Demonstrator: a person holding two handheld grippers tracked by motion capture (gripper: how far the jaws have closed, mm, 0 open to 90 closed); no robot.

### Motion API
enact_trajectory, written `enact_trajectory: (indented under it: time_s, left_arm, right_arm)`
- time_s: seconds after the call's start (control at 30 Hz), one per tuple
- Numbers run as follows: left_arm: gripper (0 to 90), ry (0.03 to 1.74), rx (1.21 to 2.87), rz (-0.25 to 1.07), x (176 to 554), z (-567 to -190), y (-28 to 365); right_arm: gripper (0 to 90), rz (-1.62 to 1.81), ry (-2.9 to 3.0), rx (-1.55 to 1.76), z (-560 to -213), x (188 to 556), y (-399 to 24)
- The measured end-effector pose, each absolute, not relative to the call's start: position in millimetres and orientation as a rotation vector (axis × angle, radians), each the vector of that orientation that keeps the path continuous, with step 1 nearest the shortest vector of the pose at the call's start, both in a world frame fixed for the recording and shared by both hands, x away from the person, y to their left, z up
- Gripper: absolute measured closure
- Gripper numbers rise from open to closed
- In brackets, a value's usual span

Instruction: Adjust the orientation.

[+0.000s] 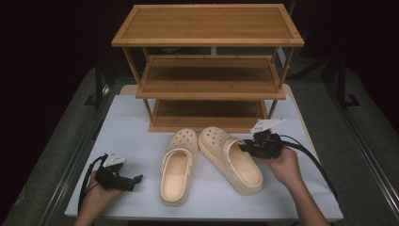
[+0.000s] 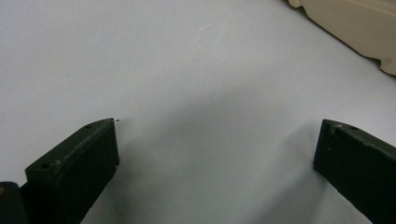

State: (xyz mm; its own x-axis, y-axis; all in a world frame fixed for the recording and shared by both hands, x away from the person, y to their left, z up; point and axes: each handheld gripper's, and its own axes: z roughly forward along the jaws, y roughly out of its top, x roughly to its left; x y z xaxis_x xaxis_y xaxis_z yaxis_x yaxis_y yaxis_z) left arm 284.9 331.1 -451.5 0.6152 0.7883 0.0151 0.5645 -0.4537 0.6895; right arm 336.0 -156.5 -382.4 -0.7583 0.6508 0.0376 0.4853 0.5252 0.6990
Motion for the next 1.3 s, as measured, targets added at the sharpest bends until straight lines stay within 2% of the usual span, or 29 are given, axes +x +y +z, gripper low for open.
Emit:
enact_trajectory:
  time_s: [0.1,0.27,0.37,0.57,0.8,0.83,1.3]
  left_arm:
    - [0.0,1.058,2.186,0.444,284.9,-451.5,331.2]
    - [0.0,1.058,2.185,0.442,284.8,-451.5,331.1]
    - [0.0,1.058,2.184,0.442,284.9,-451.6,331.1]
    - [0.0,1.059,2.186,0.442,284.8,-451.5,331.2]
    - [0.0,1.059,2.185,0.442,284.8,-451.6,331.1]
    - [0.0,1.060,2.186,0.441,284.8,-451.6,331.1]
    - [0.0,1.060,2.186,0.441,284.9,-451.5,331.2]
  right_arm:
    - [74.1,1.070,2.543,0.957,-384.4,334.7,-157.2]
    - [62.8,1.100,2.561,0.981,-383.0,334.9,-163.8]
    - [62.9,1.140,2.542,0.976,-380.0,331.6,-170.3]
    - [73.6,1.217,2.496,1.019,-382.2,320.0,-197.8]
    - [85.1,1.231,2.482,1.074,-404.8,311.2,-226.3]
    - [88.9,1.243,2.481,1.084,-411.9,309.8,-231.9]
    - [89.3,1.245,2.584,1.057,-436.2,312.3,-219.2]
